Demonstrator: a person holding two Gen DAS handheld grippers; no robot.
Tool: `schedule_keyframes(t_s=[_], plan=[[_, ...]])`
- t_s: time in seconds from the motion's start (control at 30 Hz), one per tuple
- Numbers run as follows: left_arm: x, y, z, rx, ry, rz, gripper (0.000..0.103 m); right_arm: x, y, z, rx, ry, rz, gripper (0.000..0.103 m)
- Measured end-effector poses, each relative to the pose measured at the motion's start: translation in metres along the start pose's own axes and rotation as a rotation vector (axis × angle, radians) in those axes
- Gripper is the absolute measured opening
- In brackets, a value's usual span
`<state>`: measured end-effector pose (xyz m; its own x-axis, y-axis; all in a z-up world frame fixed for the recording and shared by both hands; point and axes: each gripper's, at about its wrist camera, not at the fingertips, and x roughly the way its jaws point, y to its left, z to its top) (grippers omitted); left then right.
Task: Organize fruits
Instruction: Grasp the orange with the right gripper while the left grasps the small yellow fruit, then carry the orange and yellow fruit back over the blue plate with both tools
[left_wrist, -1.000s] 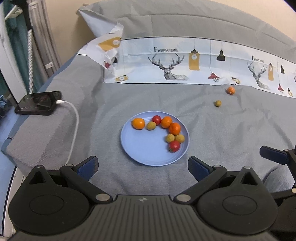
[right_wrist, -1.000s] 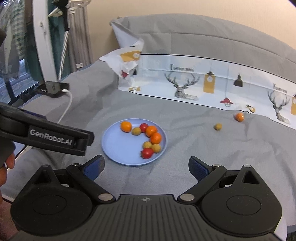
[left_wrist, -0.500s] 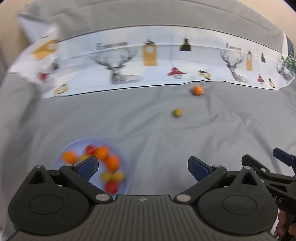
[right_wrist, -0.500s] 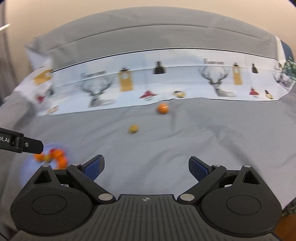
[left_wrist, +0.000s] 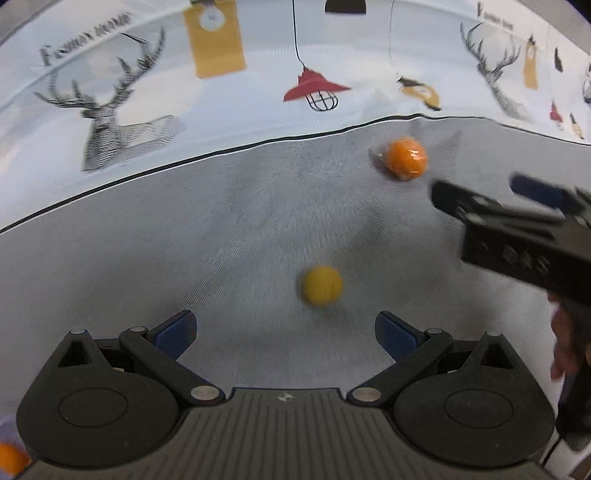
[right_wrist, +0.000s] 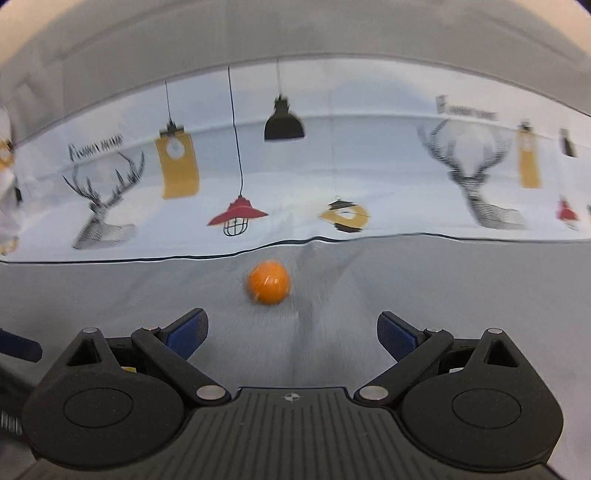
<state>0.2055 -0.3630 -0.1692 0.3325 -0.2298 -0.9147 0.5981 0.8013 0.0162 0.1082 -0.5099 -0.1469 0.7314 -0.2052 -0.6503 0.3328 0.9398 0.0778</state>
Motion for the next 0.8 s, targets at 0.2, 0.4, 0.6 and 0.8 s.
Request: schedule_keyframes(t_s=[0.2, 0.4, 0.6, 0.8], plan=[[0.029, 0.006, 0.011, -0.004, -0.001, -0.035, 0.095, 0.075, -0.001, 0.010, -0.019, 0.047, 0.049, 0.097], [0.012, 0.008, 0.007, 0.030, -0.078, -0.130, 0.026, 0.083, 0.012, 0.001, -0.134, -0.015, 0.015, 0.038], [-0.035, 0.011, -0.010, 0.044, -0.134, -0.136, 0.026, 0.044, 0.006, -0.004, -0.053, -0.011, 0.003, 0.038], [-0.124, 0.017, -0.066, 0.007, -0.156, -0.163, 0.026, -0.056, 0.012, -0.018, -0.006, -0.072, 0.024, 0.038]])
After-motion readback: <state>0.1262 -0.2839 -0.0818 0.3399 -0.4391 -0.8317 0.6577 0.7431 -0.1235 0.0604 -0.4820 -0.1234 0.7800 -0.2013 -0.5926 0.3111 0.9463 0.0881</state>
